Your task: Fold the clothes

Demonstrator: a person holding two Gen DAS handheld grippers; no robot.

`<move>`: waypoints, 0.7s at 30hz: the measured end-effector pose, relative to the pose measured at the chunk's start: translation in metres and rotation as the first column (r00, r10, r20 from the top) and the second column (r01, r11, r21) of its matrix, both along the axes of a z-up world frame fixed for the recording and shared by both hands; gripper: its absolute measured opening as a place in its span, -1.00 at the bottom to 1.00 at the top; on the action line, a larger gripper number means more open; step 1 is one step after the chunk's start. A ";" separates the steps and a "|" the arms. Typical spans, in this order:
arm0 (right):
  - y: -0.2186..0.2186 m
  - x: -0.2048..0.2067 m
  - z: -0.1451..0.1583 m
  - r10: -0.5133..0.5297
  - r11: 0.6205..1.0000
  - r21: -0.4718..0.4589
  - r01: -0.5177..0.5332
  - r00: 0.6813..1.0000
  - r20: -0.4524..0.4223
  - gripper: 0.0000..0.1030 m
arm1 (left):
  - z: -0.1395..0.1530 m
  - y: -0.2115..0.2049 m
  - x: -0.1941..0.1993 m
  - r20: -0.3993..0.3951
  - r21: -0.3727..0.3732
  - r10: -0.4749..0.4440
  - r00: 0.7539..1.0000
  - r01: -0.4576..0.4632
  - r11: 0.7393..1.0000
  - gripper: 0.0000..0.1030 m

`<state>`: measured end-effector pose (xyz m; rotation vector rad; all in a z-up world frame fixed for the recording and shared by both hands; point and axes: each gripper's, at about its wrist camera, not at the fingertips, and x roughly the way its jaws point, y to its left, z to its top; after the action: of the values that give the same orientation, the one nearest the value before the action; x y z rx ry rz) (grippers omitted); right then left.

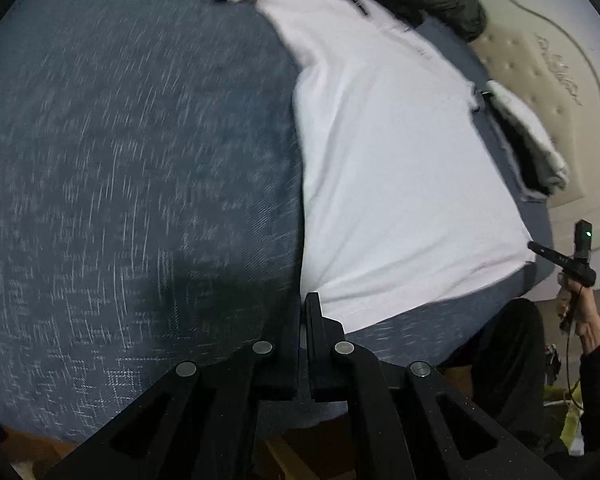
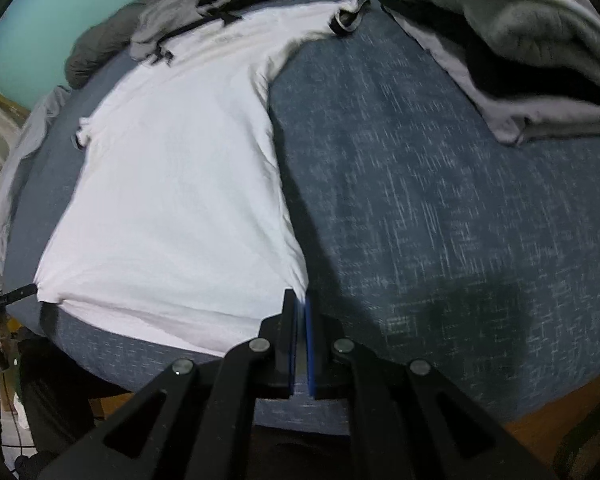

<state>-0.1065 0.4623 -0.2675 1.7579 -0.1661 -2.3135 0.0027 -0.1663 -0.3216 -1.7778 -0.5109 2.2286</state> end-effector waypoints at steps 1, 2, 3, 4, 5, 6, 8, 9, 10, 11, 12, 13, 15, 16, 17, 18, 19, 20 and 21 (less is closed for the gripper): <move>0.001 0.000 -0.004 -0.004 1.000 0.005 0.004 1.000 0.008 -0.94 | -0.005 0.000 0.000 0.009 -0.002 0.005 1.000 -0.005 1.000 -0.95; 0.003 0.001 -0.007 -0.008 1.000 0.010 0.007 1.000 0.015 -0.94 | -0.008 0.002 0.000 0.013 -0.001 0.006 1.000 -0.006 1.000 -0.95; 0.004 0.001 -0.010 -0.014 1.000 0.009 0.014 1.000 0.021 -0.94 | -0.009 0.004 -0.001 0.015 -0.001 0.002 1.000 -0.002 1.000 -0.95; 0.004 0.002 -0.012 -0.017 1.000 0.000 0.017 1.000 0.023 -0.94 | -0.009 0.008 -0.001 0.014 -0.006 -0.006 1.000 0.006 1.000 -0.95; 0.003 0.002 -0.013 -0.011 1.000 -0.008 0.011 1.000 0.024 -0.94 | -0.008 0.011 -0.002 0.012 -0.014 -0.015 1.000 0.015 1.000 -0.95; 0.002 0.003 -0.013 -0.005 1.000 -0.017 0.005 1.000 0.026 -0.94 | -0.008 0.014 -0.002 0.010 -0.022 -0.024 1.000 0.024 0.999 -0.95; 0.000 0.004 -0.014 0.005 0.999 -0.032 -0.004 1.000 0.027 -0.93 | -0.006 0.017 -0.004 0.008 -0.021 -0.029 1.000 0.029 0.999 -0.95; 0.001 0.004 -0.013 0.001 0.999 -0.035 0.000 1.000 0.026 -0.89 | -0.006 0.017 -0.004 0.005 -0.018 -0.029 1.000 0.029 0.999 -0.95; 0.002 0.005 -0.012 -0.004 0.999 -0.040 0.005 1.000 0.024 -0.86 | -0.005 0.017 -0.005 0.002 -0.016 -0.028 1.000 0.028 0.999 -0.95; 0.004 0.005 -0.012 -0.013 0.999 -0.050 0.014 1.000 0.023 -0.73 | -0.004 0.017 -0.006 -0.002 -0.015 -0.029 1.000 0.029 0.999 -0.95; 0.006 0.006 -0.011 -0.017 0.998 -0.060 0.019 1.000 0.022 -0.52 | -0.003 0.017 -0.006 -0.004 -0.015 -0.030 1.000 0.030 0.999 -0.95; 0.007 0.007 -0.012 -0.014 0.997 -0.070 0.016 1.000 0.024 -0.44 | -0.002 0.017 -0.006 -0.005 -0.017 -0.031 0.999 0.031 0.999 -0.95; 0.009 0.009 -0.013 -0.008 0.996 -0.091 0.011 1.000 0.027 -0.36 | -0.003 0.017 -0.005 -0.004 -0.016 -0.032 0.999 0.032 0.999 -0.95; 0.010 0.010 -0.014 -0.005 0.995 -0.102 0.008 1.000 0.029 -0.36 | -0.003 0.018 -0.005 -0.004 -0.016 -0.032 0.999 0.032 0.999 -0.95; 0.010 0.011 -0.014 0.001 0.994 -0.107 0.003 1.000 0.031 -0.36 | -0.004 0.018 -0.004 -0.003 -0.017 -0.031 1.000 0.031 0.999 -0.95; 0.008 0.012 -0.016 0.010 0.994 -0.106 -0.007 0.999 0.035 -0.36 | -0.004 0.018 -0.004 -0.004 -0.019 -0.031 1.000 0.031 0.999 -0.95; 0.007 0.012 -0.017 0.020 0.994 -0.105 -0.016 0.999 0.038 -0.36 | -0.004 0.021 -0.002 -0.007 -0.023 -0.032 0.999 0.032 0.999 -0.95; 0.005 0.013 -0.019 0.031 0.994 -0.104 -0.026 0.999 0.040 -0.36 | -0.004 0.026 -0.002 -0.010 -0.031 -0.036 0.999 0.035 0.999 -0.95; 0.002 0.014 -0.019 0.042 0.994 -0.104 -0.038 0.998 0.039 -0.39 | -0.003 0.029 -0.004 -0.013 -0.037 -0.040 0.999 0.039 0.999 -0.95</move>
<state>-0.0926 0.4648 -0.2865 1.7430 -0.2501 -2.2006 -0.0011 -0.1374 -0.3243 -1.7732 -0.4311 2.2354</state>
